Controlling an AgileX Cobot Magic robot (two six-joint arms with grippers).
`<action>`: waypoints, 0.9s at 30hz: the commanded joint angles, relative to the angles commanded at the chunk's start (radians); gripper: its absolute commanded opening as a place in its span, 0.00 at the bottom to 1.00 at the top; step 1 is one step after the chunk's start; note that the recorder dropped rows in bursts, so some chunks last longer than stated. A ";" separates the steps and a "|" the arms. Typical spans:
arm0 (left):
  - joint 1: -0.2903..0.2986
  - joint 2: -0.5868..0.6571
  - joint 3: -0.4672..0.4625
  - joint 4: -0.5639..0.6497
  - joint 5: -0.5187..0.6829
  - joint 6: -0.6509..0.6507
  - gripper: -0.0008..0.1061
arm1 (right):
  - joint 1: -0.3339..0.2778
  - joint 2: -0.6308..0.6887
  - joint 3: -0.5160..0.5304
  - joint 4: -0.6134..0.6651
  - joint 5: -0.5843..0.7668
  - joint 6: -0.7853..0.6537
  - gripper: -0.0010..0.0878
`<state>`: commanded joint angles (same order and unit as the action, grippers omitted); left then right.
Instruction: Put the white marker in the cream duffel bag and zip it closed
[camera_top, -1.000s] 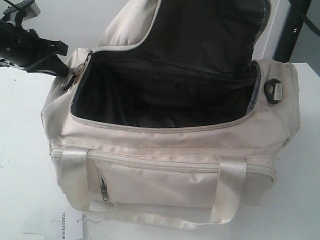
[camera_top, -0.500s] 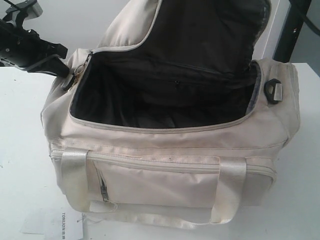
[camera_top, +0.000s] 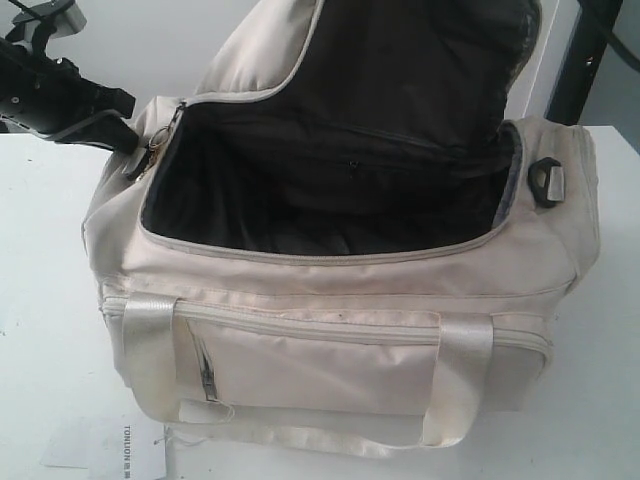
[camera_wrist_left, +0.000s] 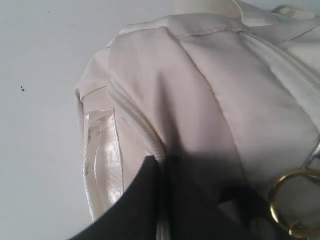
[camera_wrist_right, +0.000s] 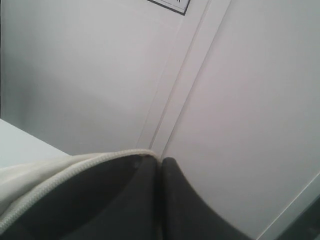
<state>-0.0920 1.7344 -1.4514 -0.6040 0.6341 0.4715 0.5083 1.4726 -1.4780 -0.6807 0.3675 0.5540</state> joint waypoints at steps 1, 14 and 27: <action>0.000 0.000 0.000 0.000 -0.002 0.000 0.01 | 0.000 -0.002 0.000 0.119 0.100 -0.051 0.01; 0.000 0.000 0.000 -0.014 0.006 0.002 0.01 | 0.032 0.005 0.014 0.953 0.678 -1.106 0.15; 0.000 0.000 0.000 -0.046 0.017 0.051 0.01 | 0.055 -0.029 -0.034 1.661 0.843 -1.487 0.67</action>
<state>-0.0920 1.7344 -1.4514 -0.6499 0.6509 0.5227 0.5631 1.4433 -1.5118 0.9798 1.2103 -0.9327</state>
